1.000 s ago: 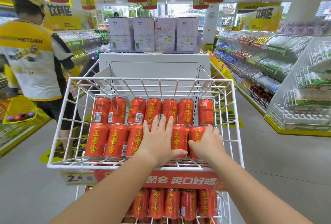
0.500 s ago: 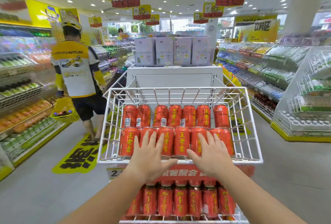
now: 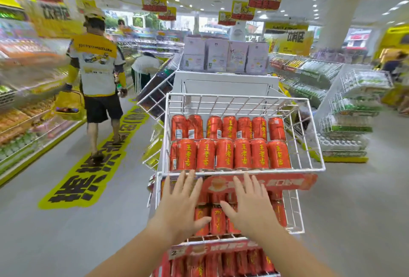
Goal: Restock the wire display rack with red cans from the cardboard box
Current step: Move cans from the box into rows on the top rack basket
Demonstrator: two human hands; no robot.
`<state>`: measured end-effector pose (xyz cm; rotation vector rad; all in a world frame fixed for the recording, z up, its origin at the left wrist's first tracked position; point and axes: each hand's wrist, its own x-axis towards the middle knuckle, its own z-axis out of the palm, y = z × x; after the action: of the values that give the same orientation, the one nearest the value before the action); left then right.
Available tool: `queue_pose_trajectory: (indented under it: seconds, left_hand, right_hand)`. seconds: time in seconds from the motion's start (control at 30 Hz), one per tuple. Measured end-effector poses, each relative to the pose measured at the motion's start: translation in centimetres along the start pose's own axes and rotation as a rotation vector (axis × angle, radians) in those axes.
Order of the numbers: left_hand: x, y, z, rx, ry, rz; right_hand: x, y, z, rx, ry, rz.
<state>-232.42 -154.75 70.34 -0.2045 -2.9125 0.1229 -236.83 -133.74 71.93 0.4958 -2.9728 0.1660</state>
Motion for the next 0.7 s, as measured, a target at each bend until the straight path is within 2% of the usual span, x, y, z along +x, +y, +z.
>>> queue_pose_trajectory:
  seconds: [0.23,0.4,0.5,0.7]
  left_hand:
    - [-5.1,0.3,3.8,-0.079,-0.030,0.013]
    - [-8.6,1.1,8.7,-0.057,-0.186,-0.035]
    - [-10.8,2.1,13.5,-0.088,-0.256,-0.062]
    - [-17.7,5.4,26.9,-0.111,-0.516,-0.112]
  right_hand:
    - [-4.1,-3.0,3.8,-0.007,-0.091,-0.017]
    - [-6.6,-2.8,10.1,-0.027,-0.219,-0.049]
    - [-8.6,-2.0,15.5,-0.033,-0.271,-0.055]
    - [-13.7,0.7,28.9,-0.055,-0.480,-0.063]
